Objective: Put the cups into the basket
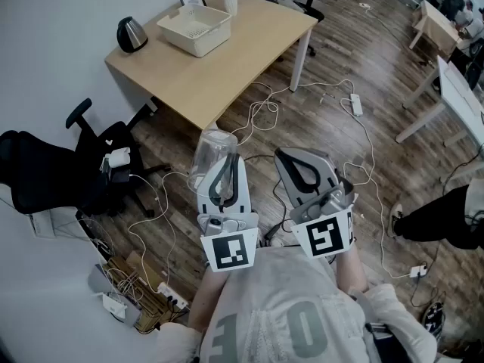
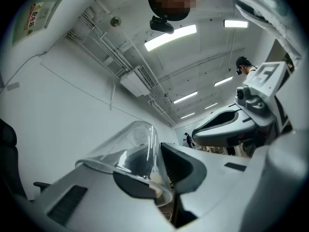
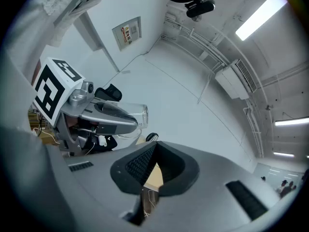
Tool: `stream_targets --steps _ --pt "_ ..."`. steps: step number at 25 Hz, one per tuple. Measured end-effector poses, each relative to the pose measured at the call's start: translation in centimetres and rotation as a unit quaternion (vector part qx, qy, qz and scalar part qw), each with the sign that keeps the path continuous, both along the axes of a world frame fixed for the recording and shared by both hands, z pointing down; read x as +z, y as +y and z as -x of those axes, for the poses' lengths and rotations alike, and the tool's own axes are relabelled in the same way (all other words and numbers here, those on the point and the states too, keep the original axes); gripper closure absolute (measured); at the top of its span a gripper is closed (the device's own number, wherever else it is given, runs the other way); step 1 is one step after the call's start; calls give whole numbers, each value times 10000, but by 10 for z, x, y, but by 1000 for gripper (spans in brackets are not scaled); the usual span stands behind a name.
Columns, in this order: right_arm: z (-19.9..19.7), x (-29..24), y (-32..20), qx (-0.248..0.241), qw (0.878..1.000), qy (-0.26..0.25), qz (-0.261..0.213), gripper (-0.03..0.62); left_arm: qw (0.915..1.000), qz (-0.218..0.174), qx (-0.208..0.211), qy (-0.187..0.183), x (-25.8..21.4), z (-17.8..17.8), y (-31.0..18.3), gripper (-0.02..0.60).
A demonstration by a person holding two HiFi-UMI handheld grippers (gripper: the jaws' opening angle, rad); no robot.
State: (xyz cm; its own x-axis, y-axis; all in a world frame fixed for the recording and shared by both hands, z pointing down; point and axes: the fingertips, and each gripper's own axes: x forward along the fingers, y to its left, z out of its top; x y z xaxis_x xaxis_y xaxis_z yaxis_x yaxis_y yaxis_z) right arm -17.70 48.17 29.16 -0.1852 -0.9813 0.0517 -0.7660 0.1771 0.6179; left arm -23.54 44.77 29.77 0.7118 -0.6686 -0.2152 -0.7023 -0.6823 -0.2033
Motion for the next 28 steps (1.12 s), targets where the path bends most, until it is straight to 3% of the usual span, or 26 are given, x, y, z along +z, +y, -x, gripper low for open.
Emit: stream_targets --steps 11,22,28 --pt "4 10 -6 -15 9999 -19 114 595 9996 178 -106 188 5 8 -8 537" --pt "16 21 -36 174 9991 127 357 595 9997 129 19 -185 17 22 -32 537" --pt "25 25 -59 296 9984 154 453 595 9998 7 147 -150 13 36 -51 537"
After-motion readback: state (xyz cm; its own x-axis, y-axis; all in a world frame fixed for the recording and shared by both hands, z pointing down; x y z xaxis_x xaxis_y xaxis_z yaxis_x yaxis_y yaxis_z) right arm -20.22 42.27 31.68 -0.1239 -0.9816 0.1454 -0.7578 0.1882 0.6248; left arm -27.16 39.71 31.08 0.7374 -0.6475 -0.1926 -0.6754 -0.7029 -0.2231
